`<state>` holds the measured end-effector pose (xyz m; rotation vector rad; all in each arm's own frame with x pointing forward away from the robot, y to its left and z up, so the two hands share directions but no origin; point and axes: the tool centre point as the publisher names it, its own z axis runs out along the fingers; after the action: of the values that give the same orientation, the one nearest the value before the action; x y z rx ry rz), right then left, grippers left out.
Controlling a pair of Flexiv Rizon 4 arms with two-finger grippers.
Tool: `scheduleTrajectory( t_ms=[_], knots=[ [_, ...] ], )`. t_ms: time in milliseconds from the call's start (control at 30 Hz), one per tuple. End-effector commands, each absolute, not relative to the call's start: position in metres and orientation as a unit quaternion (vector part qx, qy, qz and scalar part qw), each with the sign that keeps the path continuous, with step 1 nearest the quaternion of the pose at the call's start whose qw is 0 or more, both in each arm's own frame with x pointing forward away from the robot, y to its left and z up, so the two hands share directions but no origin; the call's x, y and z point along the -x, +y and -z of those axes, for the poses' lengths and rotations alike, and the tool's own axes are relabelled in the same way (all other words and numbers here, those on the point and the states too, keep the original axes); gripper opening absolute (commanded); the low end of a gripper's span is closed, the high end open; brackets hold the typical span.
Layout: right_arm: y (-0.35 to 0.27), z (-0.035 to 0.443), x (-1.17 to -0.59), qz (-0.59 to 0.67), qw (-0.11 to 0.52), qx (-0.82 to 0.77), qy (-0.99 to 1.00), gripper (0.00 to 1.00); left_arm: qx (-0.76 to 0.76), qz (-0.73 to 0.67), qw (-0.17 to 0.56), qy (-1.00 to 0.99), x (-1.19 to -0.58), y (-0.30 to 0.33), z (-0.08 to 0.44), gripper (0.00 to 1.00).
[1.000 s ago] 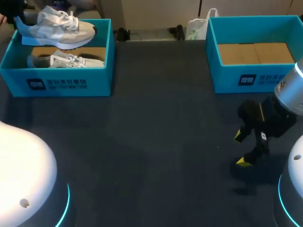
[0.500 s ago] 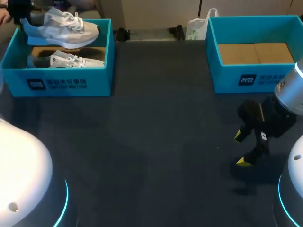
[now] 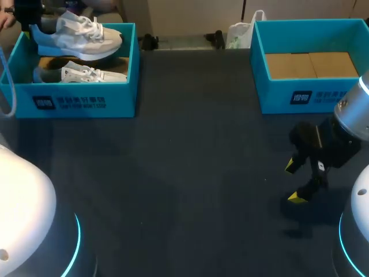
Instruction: Take the shoe out of the shoebox, open the shoe tongue, remove and reinsert the insole, then place the shoe into the shoebox
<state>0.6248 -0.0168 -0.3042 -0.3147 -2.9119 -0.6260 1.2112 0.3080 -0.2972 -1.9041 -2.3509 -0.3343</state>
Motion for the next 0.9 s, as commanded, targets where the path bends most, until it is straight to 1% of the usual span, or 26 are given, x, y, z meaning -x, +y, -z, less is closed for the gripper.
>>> scheduleTrajectory(
  t_ms=[33,433,900],
  knots=[
    [-0.017,0.304,-0.623,0.208,0.072,0.105,-0.970,1.00,0.631,0.110,0.044,-0.767,-1.211,0.309,0.303,0.00],
    [-0.017,0.304,-0.623,0.208,0.072,0.105,-0.970,1.00,0.642,0.093,0.058,-0.759,-1.204,0.308,0.316,0.00],
    [-0.017,0.304,-0.623,0.208,0.072,0.105,-0.970,1.00,0.641,0.085,0.060,-0.760,-1.202,0.309,0.316,0.00]
  ],
)
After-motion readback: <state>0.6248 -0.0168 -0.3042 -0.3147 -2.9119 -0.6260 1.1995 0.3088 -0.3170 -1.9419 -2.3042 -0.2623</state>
